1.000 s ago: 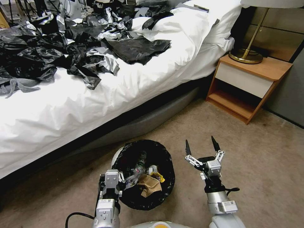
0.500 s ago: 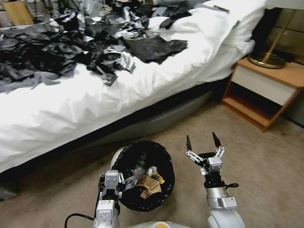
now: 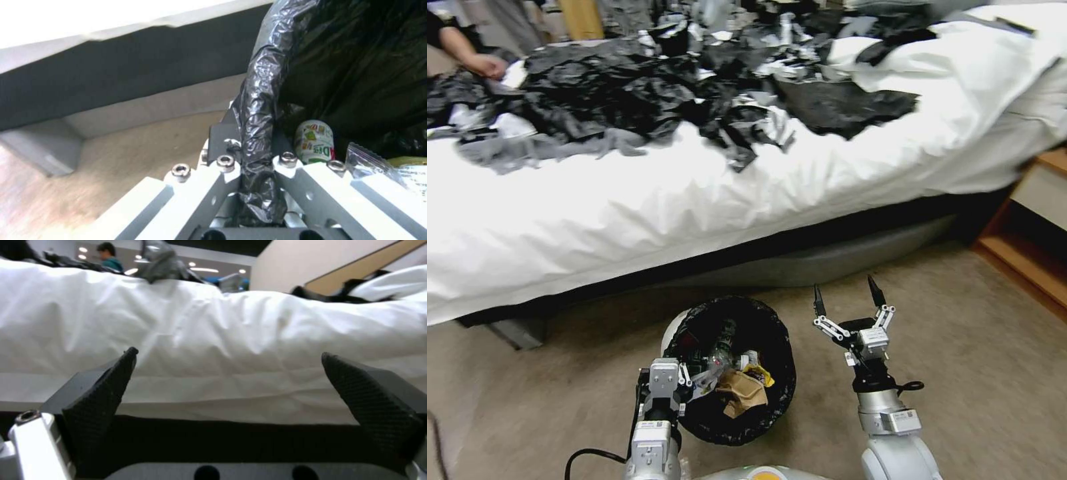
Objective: Pick up the trash bin, then pick up the garbage from the floor and place it into the trash bin.
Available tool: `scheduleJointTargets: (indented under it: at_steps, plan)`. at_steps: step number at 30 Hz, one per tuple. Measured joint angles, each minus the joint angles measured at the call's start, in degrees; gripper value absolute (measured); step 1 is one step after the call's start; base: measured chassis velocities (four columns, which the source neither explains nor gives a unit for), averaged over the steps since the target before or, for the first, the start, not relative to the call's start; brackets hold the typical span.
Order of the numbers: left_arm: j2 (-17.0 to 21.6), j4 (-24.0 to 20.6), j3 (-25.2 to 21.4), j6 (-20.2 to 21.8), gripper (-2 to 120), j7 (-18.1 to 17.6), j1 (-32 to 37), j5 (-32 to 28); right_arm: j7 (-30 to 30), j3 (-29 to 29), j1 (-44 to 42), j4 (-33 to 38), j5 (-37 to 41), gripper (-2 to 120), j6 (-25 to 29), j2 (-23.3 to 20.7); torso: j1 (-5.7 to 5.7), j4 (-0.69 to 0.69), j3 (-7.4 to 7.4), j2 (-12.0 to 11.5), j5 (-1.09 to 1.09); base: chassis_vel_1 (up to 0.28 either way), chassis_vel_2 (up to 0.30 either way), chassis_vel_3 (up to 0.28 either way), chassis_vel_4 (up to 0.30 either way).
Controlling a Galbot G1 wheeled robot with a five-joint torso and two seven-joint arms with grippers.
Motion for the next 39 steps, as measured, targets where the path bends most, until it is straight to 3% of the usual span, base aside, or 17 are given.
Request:
scheduleJointTargets:
  at_steps: [39]
  plan:
    - [0.47,-0.41,-0.02,0.14,0,-0.20,0.42,-0.10,-0.32,-0.52,-0.04,1.27,-0.64,100,-1.45,-0.14,0.00,0.01,0.00,0.00,0.00,0.128,0.123,0.127,0.124]
